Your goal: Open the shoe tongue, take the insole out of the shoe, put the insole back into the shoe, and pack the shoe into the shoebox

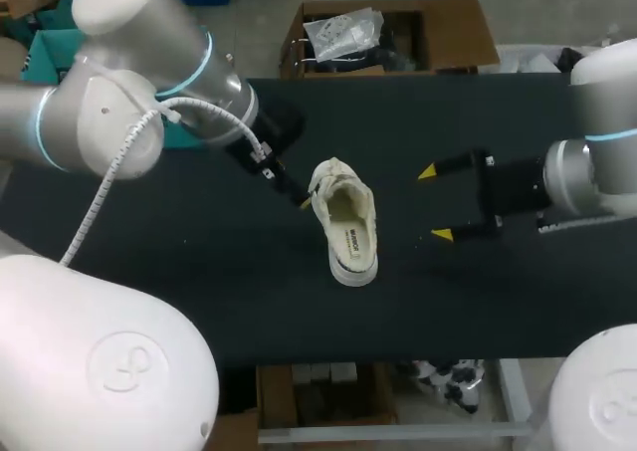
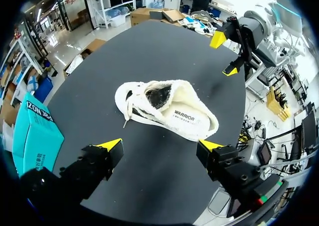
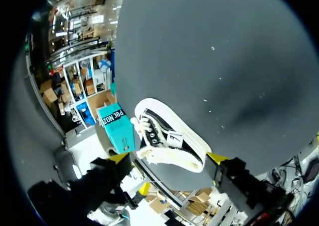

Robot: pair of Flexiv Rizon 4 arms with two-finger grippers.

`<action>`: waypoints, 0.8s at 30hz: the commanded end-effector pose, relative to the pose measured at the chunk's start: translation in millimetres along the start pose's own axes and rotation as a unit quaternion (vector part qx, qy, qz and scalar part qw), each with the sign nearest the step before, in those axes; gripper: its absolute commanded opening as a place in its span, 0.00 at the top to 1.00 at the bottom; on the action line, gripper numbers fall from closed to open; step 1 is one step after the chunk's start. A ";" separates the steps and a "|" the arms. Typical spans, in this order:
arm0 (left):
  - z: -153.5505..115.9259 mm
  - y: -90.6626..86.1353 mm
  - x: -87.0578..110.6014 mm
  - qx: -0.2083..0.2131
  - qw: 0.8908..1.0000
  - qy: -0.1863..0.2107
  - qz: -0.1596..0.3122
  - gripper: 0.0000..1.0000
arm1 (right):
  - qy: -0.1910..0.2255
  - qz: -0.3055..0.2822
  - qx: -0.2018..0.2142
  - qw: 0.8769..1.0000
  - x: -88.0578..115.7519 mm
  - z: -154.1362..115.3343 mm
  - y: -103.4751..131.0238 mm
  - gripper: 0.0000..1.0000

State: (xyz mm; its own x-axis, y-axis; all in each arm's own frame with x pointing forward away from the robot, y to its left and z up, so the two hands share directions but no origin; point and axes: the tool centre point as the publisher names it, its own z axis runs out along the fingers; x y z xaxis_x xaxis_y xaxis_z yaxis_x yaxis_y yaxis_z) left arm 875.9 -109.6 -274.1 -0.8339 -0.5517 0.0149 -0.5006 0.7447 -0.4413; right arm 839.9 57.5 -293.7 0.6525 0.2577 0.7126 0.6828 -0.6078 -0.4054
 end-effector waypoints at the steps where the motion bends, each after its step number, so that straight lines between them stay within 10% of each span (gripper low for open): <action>1: 7.1 -10.9 2.4 -0.075 0.995 0.005 -0.069 0.00 | -0.008 0.004 0.517 0.856 0.7 -9.3 5.8 0.00; 12: 53.4 -17.1 5.9 -0.238 0.910 0.052 -0.335 0.00 | -0.019 0.005 0.274 0.961 8.1 -47.7 -16.2 0.00; 24: 55.0 -17.0 6.1 -0.242 0.904 0.032 -0.352 0.00 | -0.049 0.075 0.094 0.992 19.4 -47.6 -41.4 0.00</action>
State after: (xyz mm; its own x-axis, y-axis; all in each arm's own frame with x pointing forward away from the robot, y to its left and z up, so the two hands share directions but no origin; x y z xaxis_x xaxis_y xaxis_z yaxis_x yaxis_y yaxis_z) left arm 887.5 -140.7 -318.1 -0.3159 -0.9220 0.2241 -0.9483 0.3141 -0.0447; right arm 816.5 44.9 -242.6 0.7277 0.2764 0.6277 0.6835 -0.2163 -0.6971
